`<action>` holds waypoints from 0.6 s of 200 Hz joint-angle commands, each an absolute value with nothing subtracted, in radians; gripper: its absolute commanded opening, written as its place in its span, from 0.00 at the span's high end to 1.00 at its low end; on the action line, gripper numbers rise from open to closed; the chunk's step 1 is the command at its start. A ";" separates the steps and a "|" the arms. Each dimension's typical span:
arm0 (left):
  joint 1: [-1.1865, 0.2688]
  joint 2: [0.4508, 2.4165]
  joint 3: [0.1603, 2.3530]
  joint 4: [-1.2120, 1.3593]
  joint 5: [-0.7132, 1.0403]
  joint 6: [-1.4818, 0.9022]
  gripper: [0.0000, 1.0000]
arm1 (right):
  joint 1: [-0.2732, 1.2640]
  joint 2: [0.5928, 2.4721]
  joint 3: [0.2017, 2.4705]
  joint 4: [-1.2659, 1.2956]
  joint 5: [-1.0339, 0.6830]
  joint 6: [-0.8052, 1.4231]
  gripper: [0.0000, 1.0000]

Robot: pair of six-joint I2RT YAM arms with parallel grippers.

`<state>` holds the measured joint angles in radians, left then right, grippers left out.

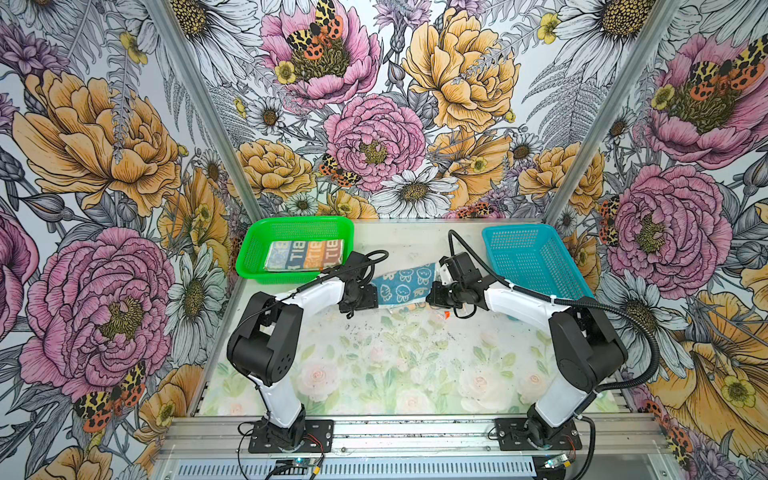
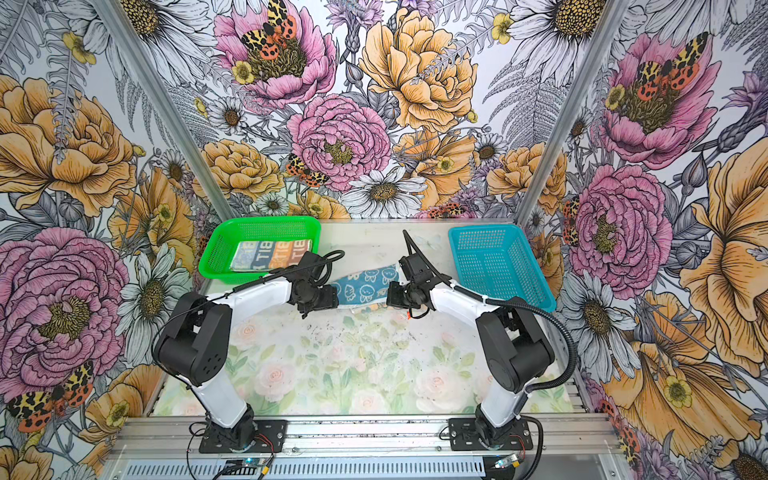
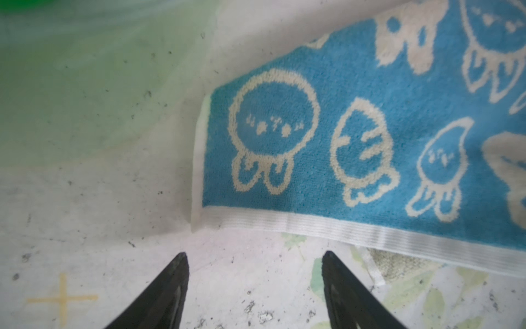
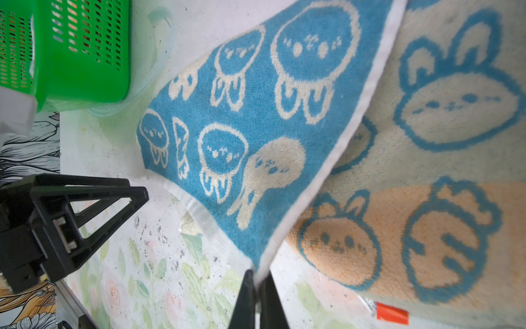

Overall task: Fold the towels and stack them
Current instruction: 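Grasp the blue bunny towel's near corners with both grippers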

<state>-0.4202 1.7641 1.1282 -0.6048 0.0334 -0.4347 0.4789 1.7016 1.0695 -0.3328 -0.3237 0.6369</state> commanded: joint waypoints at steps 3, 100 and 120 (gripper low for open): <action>-0.410 1.801 1.159 -0.617 -0.006 -0.419 0.32 | 0.465 1.658 1.089 -0.337 -0.349 0.605 1.00; -0.405 1.884 1.213 -0.650 -0.043 -0.395 0.46 | 0.448 1.649 1.088 -0.337 -0.372 0.588 1.00; -0.415 1.888 1.212 -0.665 -0.052 -0.389 0.54 | 0.445 1.649 1.089 -0.337 -0.374 0.589 1.00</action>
<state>-0.4084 1.8702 1.1961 -0.6422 -0.0307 -0.4084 0.4538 1.6859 1.0695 -0.3332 -0.3649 0.6037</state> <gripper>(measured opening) 0.505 0.056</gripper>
